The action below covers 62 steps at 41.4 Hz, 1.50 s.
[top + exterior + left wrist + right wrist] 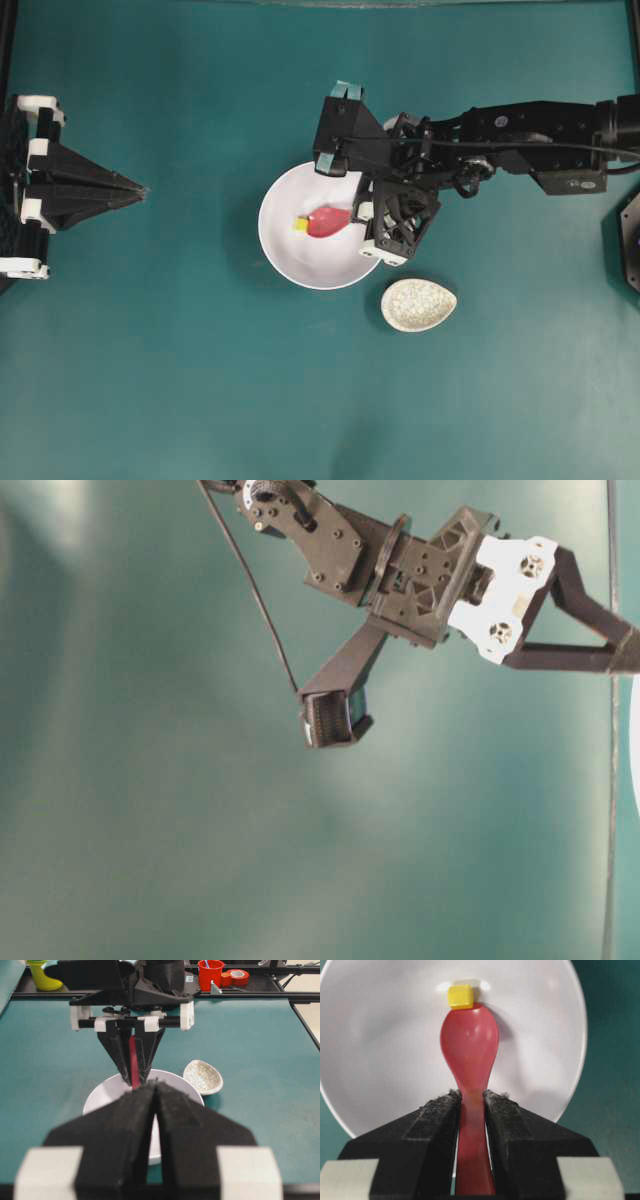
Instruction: Scoop the yellow hexagonal prism block from the bowl with a spoon using the right arm.
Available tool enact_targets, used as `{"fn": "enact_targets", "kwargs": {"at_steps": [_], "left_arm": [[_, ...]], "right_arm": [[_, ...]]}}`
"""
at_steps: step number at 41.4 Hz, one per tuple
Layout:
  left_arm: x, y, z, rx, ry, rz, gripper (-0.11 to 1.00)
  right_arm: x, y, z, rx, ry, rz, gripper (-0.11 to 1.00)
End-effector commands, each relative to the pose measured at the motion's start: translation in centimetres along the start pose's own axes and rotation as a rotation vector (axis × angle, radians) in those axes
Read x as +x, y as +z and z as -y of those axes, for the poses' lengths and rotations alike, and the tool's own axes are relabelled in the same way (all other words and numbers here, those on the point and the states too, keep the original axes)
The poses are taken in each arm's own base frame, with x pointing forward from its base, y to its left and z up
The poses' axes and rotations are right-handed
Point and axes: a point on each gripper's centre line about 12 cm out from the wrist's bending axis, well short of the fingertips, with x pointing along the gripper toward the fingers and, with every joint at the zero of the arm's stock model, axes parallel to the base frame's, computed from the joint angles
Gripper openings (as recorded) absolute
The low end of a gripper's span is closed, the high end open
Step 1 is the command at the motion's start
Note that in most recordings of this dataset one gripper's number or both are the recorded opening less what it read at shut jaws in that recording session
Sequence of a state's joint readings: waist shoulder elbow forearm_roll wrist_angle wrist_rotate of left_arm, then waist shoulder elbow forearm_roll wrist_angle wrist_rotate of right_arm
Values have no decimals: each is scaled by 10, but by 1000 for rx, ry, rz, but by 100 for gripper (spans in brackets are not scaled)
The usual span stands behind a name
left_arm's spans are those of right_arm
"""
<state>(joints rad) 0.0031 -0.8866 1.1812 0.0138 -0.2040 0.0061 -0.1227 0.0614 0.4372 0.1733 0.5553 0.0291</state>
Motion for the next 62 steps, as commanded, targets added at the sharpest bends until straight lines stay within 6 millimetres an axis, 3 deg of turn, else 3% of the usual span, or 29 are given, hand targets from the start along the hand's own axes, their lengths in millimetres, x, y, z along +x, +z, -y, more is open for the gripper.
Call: {"fn": "enact_targets", "kwargs": {"at_steps": [1,44,62], "left_arm": [[2,7,0,3,1,15,0],[2,6,0,4,1,12,0],[2,5,0,6,1,3,0]], "right_arm": [[-10,13,-4,-1,12,65,23],[-13,28,-12,12,36,193,23],[-32,30,-13,9,42,263,23]]}}
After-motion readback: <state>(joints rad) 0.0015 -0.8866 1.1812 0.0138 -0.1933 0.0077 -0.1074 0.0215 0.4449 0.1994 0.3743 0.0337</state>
